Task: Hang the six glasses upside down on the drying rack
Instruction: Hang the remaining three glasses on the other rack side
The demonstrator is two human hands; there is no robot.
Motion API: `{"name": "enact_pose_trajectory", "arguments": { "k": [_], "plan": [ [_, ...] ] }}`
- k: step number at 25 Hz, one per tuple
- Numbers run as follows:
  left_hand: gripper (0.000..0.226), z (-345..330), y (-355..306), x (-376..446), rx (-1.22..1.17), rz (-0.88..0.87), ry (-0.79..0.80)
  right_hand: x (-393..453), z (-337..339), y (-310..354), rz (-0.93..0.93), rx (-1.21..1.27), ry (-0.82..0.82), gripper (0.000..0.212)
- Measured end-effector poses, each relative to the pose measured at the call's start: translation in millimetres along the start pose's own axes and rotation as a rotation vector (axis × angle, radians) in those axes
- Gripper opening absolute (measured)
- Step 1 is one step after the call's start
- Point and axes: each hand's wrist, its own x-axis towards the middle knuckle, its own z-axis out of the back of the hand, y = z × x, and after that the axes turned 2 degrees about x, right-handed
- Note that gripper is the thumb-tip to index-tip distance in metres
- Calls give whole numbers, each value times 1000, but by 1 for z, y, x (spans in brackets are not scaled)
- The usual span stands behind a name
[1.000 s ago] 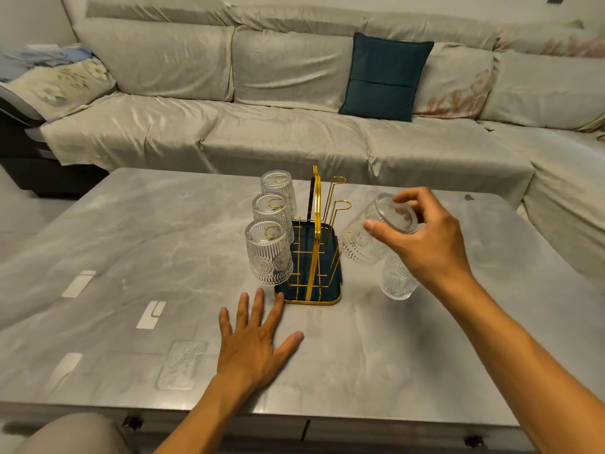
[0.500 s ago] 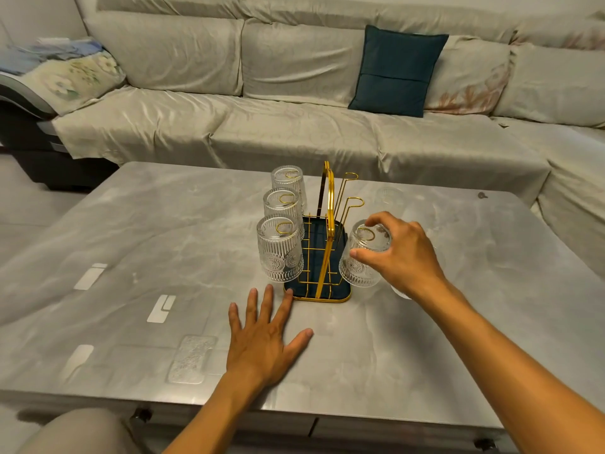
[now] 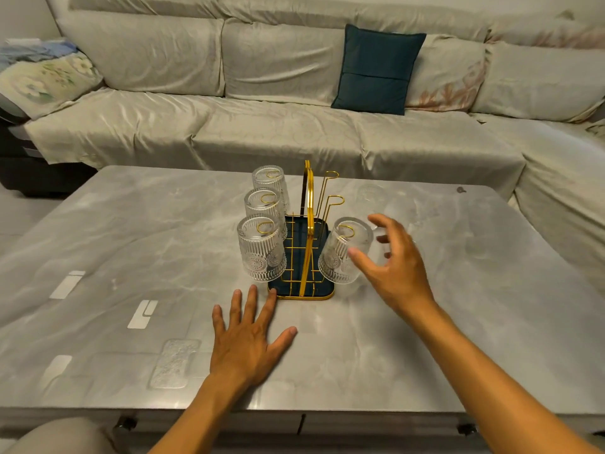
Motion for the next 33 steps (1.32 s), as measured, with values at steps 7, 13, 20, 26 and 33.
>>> {"name": "enact_pose_trajectory", "arguments": {
  "k": [7, 13, 20, 26, 33],
  "plan": [
    [79, 0, 0, 0, 1, -8, 8, -24, 1, -84, -599, 329, -206, 88],
    [79, 6, -3, -1, 5, -6, 24, -13, -10, -108, -585, 223, -42, 78],
    [79, 8, -4, -2, 15, -16, 37, 40, 41, -69, -377, 162, -27, 71],
    [79, 6, -3, -2, -5, -3, 33, 111, 70, 11, -160, 87, -56, 74],
    [79, 2, -1, 0, -25, 1, 11, 143, 39, 54, -16, -134, 183, 73]
  ]
}}
